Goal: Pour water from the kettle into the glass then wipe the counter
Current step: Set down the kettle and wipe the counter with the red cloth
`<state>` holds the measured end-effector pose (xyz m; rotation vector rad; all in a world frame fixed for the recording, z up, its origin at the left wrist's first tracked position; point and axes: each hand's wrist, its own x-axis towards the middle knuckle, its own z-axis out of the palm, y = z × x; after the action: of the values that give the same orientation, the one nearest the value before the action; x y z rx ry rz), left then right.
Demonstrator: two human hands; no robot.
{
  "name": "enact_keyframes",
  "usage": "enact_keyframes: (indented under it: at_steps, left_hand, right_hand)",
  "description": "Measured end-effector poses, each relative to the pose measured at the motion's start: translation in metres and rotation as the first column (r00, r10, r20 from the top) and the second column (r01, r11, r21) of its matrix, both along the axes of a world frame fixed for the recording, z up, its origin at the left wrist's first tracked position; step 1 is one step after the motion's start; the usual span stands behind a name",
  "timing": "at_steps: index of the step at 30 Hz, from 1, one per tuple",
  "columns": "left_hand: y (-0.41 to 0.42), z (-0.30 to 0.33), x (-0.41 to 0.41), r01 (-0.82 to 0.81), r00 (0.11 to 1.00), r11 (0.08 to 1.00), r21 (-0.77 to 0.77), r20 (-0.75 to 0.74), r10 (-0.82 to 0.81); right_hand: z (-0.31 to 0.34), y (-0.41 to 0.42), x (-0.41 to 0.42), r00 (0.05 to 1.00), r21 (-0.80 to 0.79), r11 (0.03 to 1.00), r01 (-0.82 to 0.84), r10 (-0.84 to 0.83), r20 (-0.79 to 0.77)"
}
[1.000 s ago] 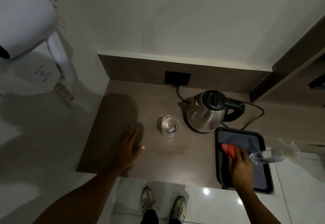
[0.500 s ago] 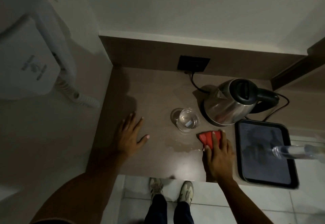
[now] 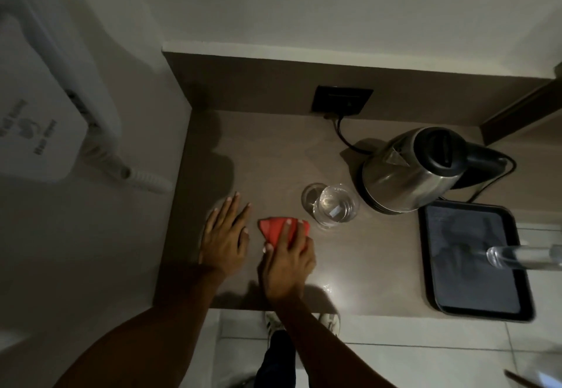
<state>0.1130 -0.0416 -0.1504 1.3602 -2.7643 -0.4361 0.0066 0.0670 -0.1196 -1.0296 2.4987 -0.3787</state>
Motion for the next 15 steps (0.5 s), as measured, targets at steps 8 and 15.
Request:
enact_keyframes:
  at_steps: [8, 15]
  left_hand:
    - [0.0, 0.006, -0.002, -0.006, 1.0, 1.0, -0.012, 0.006, 0.006]
    - [-0.001, -0.002, 0.001, 0.0, 0.999, 1.0, -0.014, 0.038, 0.001]
  right_hand:
    - [0.002, 0.099, -0.112, 0.935, -0.005, 0.939, -0.343, 0.341, -0.099]
    - [0.0, 0.083, -0.152, 0.957, -0.032, 0.986, 0.166, -0.169, -0.237]
